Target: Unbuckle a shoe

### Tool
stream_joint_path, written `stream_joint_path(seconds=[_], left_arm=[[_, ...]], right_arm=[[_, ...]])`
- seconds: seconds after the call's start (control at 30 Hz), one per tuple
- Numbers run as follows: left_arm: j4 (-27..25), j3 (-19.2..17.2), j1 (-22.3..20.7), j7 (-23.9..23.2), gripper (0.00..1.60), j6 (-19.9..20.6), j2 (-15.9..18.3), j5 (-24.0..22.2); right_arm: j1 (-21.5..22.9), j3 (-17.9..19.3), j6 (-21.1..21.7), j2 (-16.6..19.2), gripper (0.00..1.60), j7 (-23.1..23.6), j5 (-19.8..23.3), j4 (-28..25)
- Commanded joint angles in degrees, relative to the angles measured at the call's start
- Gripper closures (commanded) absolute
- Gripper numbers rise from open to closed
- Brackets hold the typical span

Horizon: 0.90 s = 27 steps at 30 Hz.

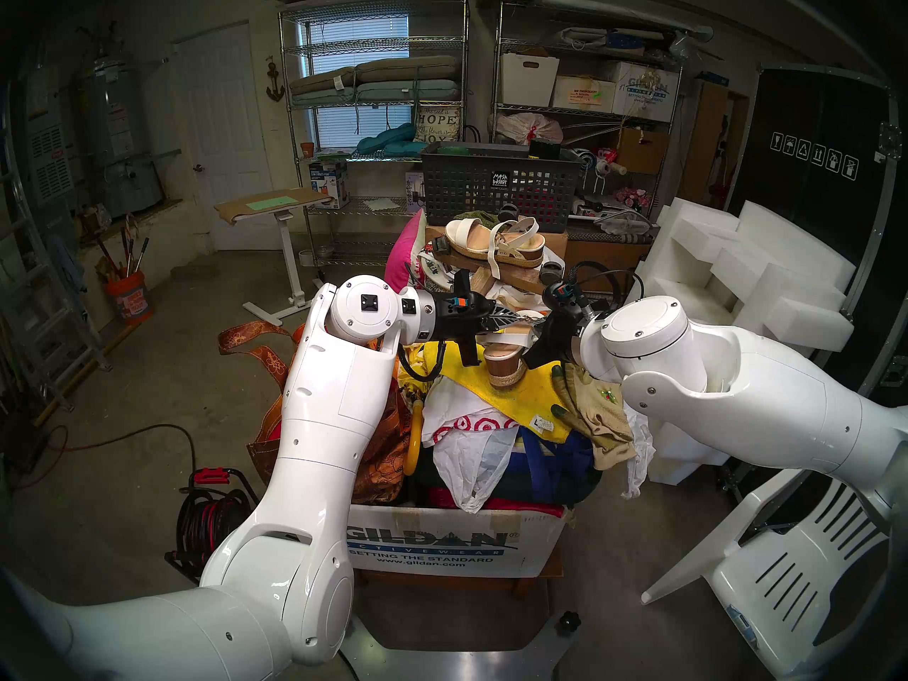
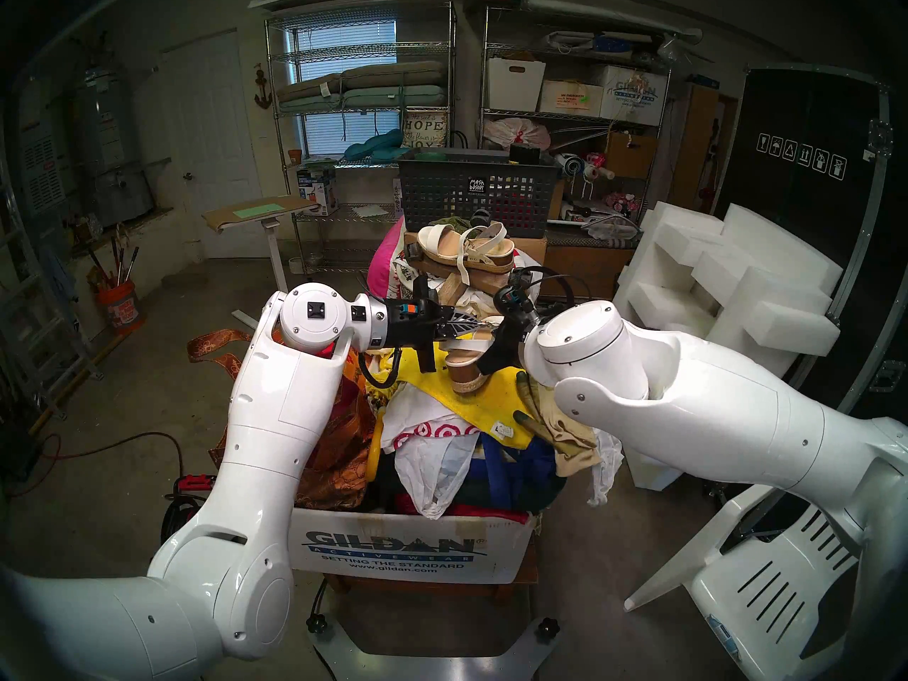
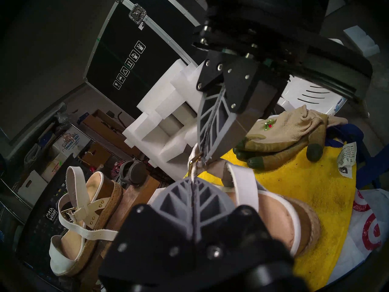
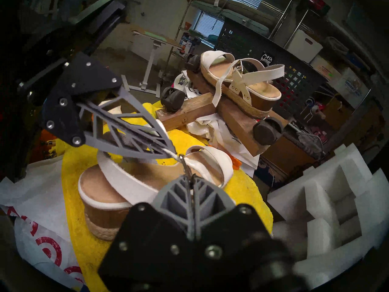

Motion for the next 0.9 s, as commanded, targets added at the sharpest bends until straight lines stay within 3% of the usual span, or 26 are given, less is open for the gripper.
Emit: stream_joint_path(seconds=[0.0, 0.07, 0.57, 0.87], left_arm=[[-1.5, -0.7, -0.6, 0.4, 1.6, 0.2, 0.1, -0.1], [-1.5, -0.7, -0.5, 0.4, 1.6, 0.2, 0.1, -0.1], [-1.2, 0.6, -0.7, -0.2, 1.6, 0.7, -1.0, 0.1], [0.1, 1.2, -1.2, 0.4, 1.6, 0.4, -0.9, 0.2]], right_arm=[[0.8, 1.5, -1.8, 1.6, 1.6, -1.2, -1.2, -0.1], [0.8, 1.6, -2.0, 1.5, 1.6, -1.2, -0.9, -0.3], [3.7, -1.2, -0.7, 1.0, 1.6, 11.7, -7.4, 0.0], [4.2, -0.7, 1.1, 1.0, 1.6, 14.9, -6.8, 0.3]])
